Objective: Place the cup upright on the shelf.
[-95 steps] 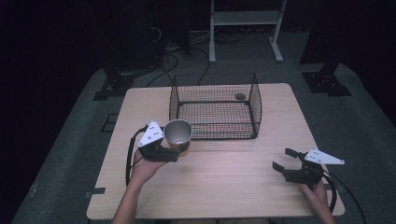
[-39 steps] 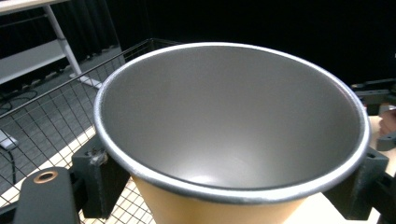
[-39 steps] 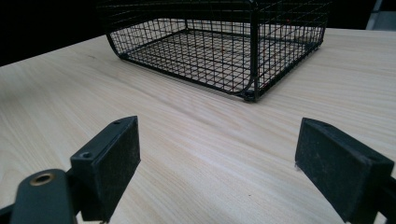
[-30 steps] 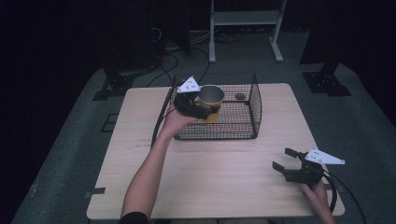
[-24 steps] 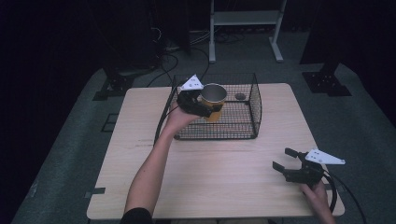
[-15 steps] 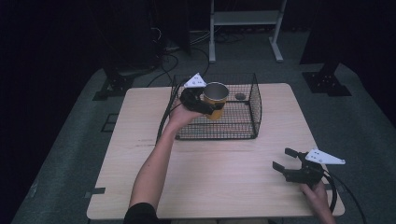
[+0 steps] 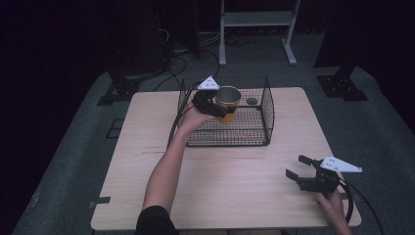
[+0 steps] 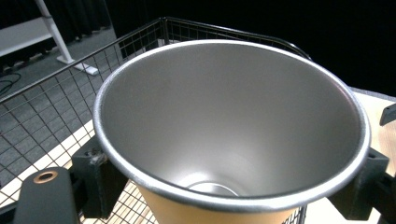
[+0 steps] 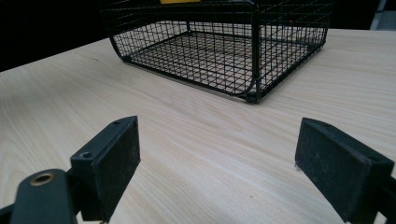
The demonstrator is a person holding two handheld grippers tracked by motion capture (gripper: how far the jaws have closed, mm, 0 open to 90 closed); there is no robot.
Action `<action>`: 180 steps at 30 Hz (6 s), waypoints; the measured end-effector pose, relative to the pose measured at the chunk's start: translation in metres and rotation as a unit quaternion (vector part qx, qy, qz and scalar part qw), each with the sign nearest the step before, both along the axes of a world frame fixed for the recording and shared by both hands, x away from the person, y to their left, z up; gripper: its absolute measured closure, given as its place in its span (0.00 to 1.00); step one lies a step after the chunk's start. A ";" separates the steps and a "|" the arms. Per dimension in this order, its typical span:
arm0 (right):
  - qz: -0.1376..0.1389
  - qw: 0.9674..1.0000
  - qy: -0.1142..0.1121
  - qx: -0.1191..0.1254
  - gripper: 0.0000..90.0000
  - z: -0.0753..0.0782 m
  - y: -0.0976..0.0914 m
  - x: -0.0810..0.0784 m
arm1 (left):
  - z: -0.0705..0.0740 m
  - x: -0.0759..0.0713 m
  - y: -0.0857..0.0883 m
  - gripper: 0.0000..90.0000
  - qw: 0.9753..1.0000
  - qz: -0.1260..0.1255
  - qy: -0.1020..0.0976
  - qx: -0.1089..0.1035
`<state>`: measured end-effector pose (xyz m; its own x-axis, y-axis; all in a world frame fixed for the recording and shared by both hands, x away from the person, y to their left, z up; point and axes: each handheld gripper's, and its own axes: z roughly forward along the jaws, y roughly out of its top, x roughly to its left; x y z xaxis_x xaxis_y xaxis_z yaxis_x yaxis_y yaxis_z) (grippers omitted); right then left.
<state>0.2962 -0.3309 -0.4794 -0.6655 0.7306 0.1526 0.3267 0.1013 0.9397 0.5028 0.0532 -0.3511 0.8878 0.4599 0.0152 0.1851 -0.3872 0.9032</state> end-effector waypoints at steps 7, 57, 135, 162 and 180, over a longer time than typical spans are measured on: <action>0.002 1.000 0.000 0.000 0.15 0.000 0.000 0.000 | -0.009 0.009 -0.001 0.16 1.000 0.009 0.009 0.004; 0.008 1.000 -0.003 0.000 0.14 0.000 0.000 0.000 | -0.057 0.056 -0.036 0.16 0.990 -0.020 0.082 0.115; 0.005 1.000 -0.002 0.000 0.14 0.000 0.000 -0.001 | -0.003 0.015 -0.019 0.01 0.998 -0.009 0.017 0.056; -0.005 1.000 -0.001 -0.005 0.14 0.000 0.001 -0.001 | 0.005 -0.032 0.010 0.01 1.000 0.015 -0.005 0.011; -0.007 1.000 -0.001 -0.005 0.14 0.000 0.001 -0.001 | 0.011 -0.064 0.021 0.01 1.000 0.011 -0.017 -0.001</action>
<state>0.2954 -0.3295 -0.4793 -0.6556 0.7413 0.1437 0.3260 0.1062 0.9394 0.4385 0.0738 -0.3400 0.8766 0.4793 0.0434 0.1636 -0.3816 0.9098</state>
